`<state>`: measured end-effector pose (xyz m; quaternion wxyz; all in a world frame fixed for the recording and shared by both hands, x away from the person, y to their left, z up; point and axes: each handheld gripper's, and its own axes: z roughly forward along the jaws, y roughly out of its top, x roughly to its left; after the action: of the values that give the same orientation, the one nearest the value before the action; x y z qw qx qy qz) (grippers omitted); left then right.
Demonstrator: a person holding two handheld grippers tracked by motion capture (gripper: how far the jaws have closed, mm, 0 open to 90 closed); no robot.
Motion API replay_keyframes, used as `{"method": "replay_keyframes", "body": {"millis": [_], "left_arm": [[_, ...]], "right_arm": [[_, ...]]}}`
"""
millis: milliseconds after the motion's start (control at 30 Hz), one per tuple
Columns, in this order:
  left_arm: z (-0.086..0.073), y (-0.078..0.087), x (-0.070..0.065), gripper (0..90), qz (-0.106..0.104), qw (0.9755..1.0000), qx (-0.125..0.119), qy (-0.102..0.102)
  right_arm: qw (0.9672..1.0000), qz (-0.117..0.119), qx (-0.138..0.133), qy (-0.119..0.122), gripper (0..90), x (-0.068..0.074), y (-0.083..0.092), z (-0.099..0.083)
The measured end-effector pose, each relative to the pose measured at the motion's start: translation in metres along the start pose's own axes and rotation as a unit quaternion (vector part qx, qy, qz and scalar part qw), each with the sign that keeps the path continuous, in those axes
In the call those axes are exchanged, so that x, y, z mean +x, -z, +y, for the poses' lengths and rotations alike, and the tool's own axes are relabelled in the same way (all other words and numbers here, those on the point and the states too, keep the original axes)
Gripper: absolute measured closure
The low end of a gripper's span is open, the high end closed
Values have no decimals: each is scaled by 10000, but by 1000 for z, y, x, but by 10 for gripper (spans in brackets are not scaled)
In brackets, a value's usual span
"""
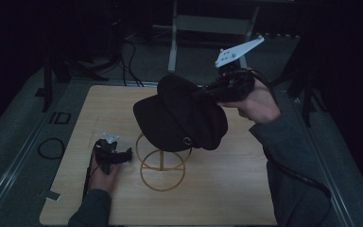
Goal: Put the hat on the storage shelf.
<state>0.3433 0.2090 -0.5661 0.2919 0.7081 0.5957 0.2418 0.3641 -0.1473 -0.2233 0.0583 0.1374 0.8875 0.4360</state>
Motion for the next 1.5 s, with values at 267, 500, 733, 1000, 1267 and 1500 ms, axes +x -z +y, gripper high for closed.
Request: {"method": "replay_keyframes", "body": {"millis": [267,500,733,1000,1267,1500], "left_arm": [[0,0,0,112,-6,10000,-1,-1],[0,0,0,112,-7,10000,-5,1],[0,0,0,112,-4,10000,-2,-1],[0,0,0,112,-5,10000,-2,-1],[0,0,0,112,-4,10000,-1,-2],[0,0,0,113,-6,10000,0,-1]], "right_arm": [[10000,18,-19,57,865,4,-2,6],[9999,24,89,131,865,8,-7,10],[9997,73,94,196,865,13,-14,12],[9993,141,107,344,864,26,-24,20],[9978,269,276,535,862,42,-42,27],[9962,276,550,614,857,48,-63,25]]}}
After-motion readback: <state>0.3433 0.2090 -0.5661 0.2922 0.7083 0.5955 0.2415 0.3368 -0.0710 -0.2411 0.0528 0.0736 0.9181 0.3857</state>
